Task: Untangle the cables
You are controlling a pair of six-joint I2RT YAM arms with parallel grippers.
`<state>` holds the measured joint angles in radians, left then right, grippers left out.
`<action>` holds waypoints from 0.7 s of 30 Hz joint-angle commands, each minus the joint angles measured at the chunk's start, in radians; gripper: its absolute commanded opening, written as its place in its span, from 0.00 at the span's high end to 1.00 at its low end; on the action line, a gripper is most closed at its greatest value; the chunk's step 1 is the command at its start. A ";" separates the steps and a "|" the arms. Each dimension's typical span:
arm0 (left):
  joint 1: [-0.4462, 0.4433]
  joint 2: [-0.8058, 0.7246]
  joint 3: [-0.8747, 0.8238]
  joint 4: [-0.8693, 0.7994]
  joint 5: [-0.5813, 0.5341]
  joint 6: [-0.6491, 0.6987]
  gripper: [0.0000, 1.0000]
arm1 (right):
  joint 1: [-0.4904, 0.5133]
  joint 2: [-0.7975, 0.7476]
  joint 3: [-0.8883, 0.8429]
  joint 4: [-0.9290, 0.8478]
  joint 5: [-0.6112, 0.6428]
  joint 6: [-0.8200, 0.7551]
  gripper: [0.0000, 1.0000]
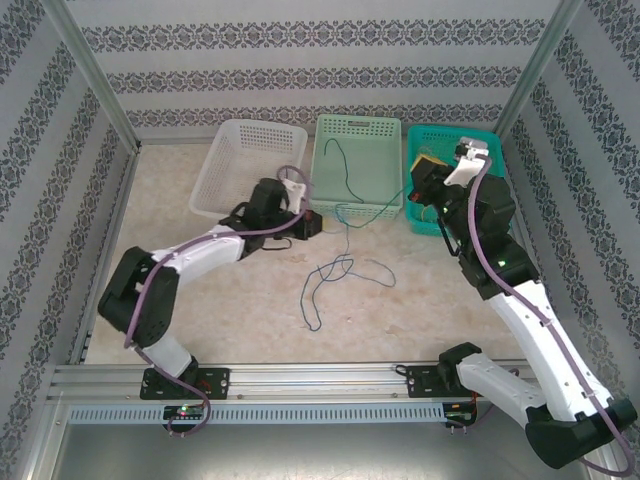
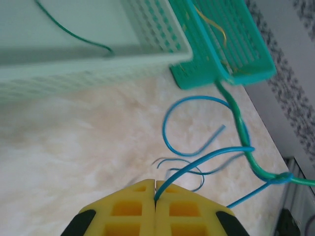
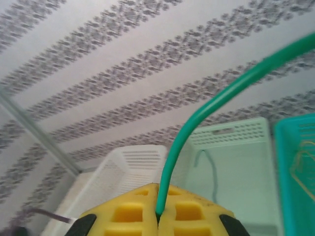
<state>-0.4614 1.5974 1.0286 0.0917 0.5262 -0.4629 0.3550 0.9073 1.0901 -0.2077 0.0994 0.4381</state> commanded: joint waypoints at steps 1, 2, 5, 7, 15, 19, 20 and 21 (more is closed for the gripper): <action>0.054 -0.059 -0.010 -0.101 -0.056 0.063 1.00 | -0.016 -0.035 0.039 -0.144 0.133 -0.133 1.00; 0.066 -0.062 -0.009 -0.128 -0.066 0.077 1.00 | -0.019 -0.041 0.046 -0.164 0.154 -0.149 1.00; 0.095 -0.058 -0.009 -0.173 -0.076 0.084 1.00 | -0.025 -0.048 0.081 -0.239 0.215 -0.192 1.00; 0.114 -0.062 -0.020 -0.164 -0.071 0.073 1.00 | -0.028 -0.047 0.103 -0.287 0.244 -0.220 1.00; 0.158 -0.134 -0.045 -0.165 -0.088 0.072 1.00 | -0.046 -0.086 0.124 -0.343 0.351 -0.249 1.00; 0.225 -0.179 -0.082 -0.144 -0.082 0.041 1.00 | -0.062 -0.093 0.146 -0.376 0.376 -0.254 1.00; 0.231 -0.193 -0.088 -0.147 -0.080 0.046 1.00 | -0.063 -0.098 0.145 -0.371 0.357 -0.249 1.00; 0.233 -0.203 -0.087 -0.155 -0.077 0.056 1.00 | -0.064 -0.103 0.146 -0.368 0.338 -0.237 1.00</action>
<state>-0.2516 1.4380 0.9554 -0.0479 0.4530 -0.4191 0.3004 0.8188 1.2087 -0.5583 0.4240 0.2050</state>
